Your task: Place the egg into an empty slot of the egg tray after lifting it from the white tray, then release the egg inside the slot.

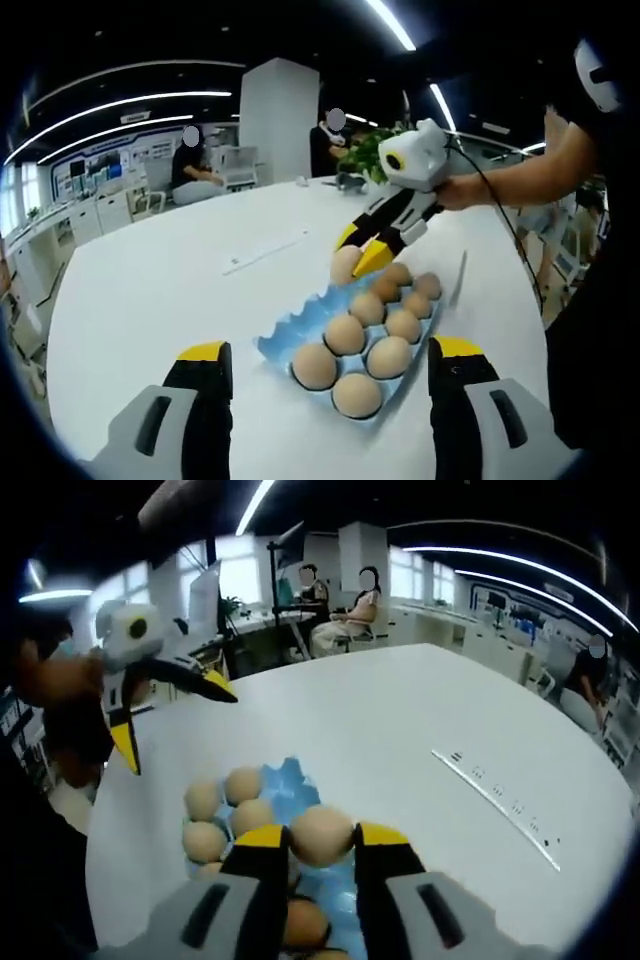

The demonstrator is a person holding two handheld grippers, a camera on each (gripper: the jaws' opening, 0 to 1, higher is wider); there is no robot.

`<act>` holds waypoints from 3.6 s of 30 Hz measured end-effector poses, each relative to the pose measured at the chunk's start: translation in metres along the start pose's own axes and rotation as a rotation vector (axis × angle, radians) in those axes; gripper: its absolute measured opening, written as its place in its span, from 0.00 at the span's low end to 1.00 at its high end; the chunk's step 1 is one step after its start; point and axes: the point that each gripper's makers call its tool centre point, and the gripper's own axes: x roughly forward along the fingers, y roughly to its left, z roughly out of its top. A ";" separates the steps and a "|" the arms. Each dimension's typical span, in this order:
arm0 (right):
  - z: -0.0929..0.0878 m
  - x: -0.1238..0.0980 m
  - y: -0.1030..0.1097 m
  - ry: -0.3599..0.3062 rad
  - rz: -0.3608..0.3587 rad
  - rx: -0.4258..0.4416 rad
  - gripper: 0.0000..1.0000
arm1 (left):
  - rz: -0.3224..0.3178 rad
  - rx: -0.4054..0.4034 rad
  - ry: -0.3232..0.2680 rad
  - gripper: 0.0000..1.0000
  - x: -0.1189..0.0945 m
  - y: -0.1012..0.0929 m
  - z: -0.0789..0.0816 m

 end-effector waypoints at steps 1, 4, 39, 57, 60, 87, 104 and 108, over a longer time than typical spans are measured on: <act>0.001 0.002 0.001 -0.001 0.001 -0.001 0.24 | 0.000 0.000 0.000 0.80 0.000 0.000 0.000; 0.014 0.018 0.011 -0.020 0.024 -0.011 0.24 | -0.002 -0.003 -0.003 0.80 -0.001 0.002 -0.001; 0.010 0.099 0.037 0.157 0.125 -0.260 0.25 | 0.011 -0.026 -0.025 0.80 -0.007 0.025 -0.005; 0.011 0.094 0.036 0.096 0.135 -0.199 0.26 | 0.023 -0.020 -0.026 0.80 -0.010 0.023 -0.003; 0.010 0.091 0.033 0.099 0.119 -0.173 0.29 | 0.026 -0.020 -0.021 0.80 -0.010 0.023 -0.004; -0.013 -0.010 -0.005 -0.134 -0.042 0.100 0.32 | 0.006 -0.004 -0.019 0.80 0.009 -0.001 0.006; -0.076 -0.100 -0.063 -0.114 -0.280 0.183 0.33 | -0.001 0.003 -0.025 0.79 0.017 -0.008 0.014; -0.090 -0.125 -0.083 -0.103 -0.360 0.198 0.33 | 0.001 0.002 -0.021 0.79 0.017 -0.007 0.014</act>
